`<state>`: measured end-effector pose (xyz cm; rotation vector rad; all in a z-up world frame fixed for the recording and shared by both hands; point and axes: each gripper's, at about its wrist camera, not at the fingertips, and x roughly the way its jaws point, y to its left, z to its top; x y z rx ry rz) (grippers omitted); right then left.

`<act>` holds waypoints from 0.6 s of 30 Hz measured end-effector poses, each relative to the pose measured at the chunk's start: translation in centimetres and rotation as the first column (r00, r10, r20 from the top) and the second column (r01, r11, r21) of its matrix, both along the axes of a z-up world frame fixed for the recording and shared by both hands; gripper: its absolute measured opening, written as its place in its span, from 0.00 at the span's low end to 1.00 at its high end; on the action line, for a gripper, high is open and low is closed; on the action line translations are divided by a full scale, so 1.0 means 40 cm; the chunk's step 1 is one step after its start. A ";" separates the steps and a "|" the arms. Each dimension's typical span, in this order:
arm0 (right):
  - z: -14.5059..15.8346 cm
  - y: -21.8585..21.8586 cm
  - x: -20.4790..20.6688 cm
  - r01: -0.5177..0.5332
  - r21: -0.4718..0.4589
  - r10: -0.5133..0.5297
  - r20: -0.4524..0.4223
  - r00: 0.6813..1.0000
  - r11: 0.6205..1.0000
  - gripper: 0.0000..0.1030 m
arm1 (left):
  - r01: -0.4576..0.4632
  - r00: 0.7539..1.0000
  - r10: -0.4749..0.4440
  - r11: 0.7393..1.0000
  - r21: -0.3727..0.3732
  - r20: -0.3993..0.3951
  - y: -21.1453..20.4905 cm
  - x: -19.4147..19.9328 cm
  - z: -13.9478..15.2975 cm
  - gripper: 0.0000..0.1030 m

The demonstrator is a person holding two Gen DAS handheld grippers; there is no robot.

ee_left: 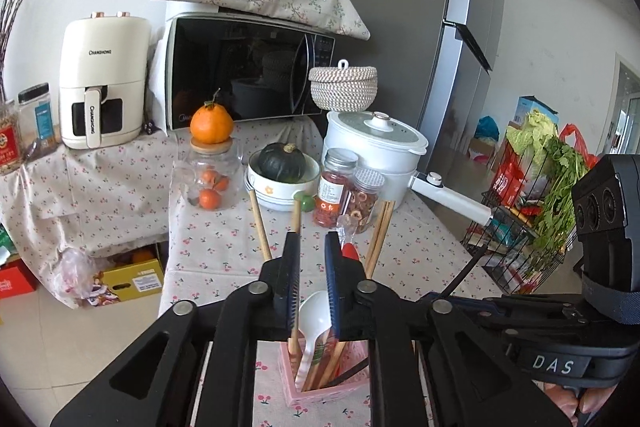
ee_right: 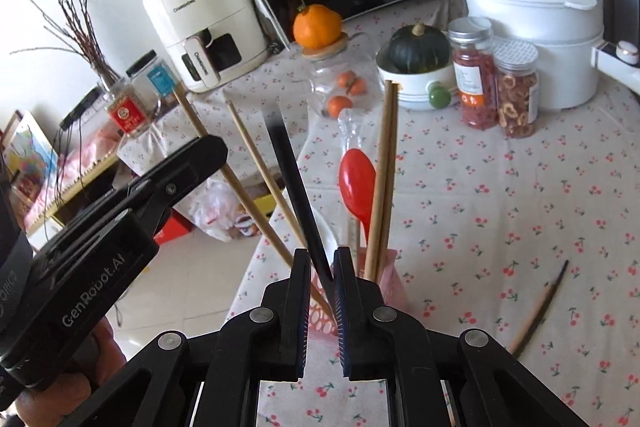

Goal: Organize utensils
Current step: 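Carry both chopsticks over the pink basket, lower them in and open both grippers, then close the right gripper on the last black chopstick while the left grasps the last wooden chopstick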

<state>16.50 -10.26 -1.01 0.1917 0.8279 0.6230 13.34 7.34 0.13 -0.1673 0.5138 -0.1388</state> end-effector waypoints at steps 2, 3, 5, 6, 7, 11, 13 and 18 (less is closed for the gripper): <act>0.010 -0.016 0.000 0.020 0.021 -0.020 0.010 1.000 1.000 0.17 | -0.016 1.000 0.016 1.000 -0.026 -0.006 0.007 -0.012 0.003 0.47; 0.016 -0.026 -0.003 0.032 0.027 -0.033 0.018 0.999 0.999 0.20 | -0.023 1.000 0.022 0.999 -0.041 -0.011 0.012 -0.018 0.003 0.55; 0.028 -0.044 -0.013 0.045 0.043 -0.047 0.031 0.998 0.998 0.27 | -0.026 0.999 0.024 0.998 -0.064 -0.031 0.019 -0.028 0.004 0.57; 0.036 -0.052 -0.017 0.049 0.053 -0.051 0.041 0.998 0.997 0.31 | -0.029 0.999 0.026 0.997 -0.067 -0.045 0.021 -0.033 0.003 0.58; 0.045 -0.062 -0.021 0.053 0.060 -0.056 0.053 0.997 0.997 0.33 | -0.032 0.998 0.028 0.997 -0.067 -0.058 0.022 -0.039 0.002 0.60; 0.090 -0.112 -0.051 0.075 0.118 -0.090 0.129 0.988 0.990 0.40 | -0.026 0.995 0.019 0.997 -0.070 -0.098 0.016 -0.070 -0.004 0.68; 0.114 -0.146 -0.067 0.089 0.164 -0.115 0.160 0.980 0.982 0.53 | -0.019 0.994 0.012 0.998 -0.063 -0.106 0.006 -0.087 -0.004 0.71; 0.132 -0.208 -0.085 0.140 0.192 -0.174 0.174 0.969 0.971 0.59 | 0.010 0.992 -0.013 1.000 -0.028 -0.126 -0.029 -0.119 -0.016 0.78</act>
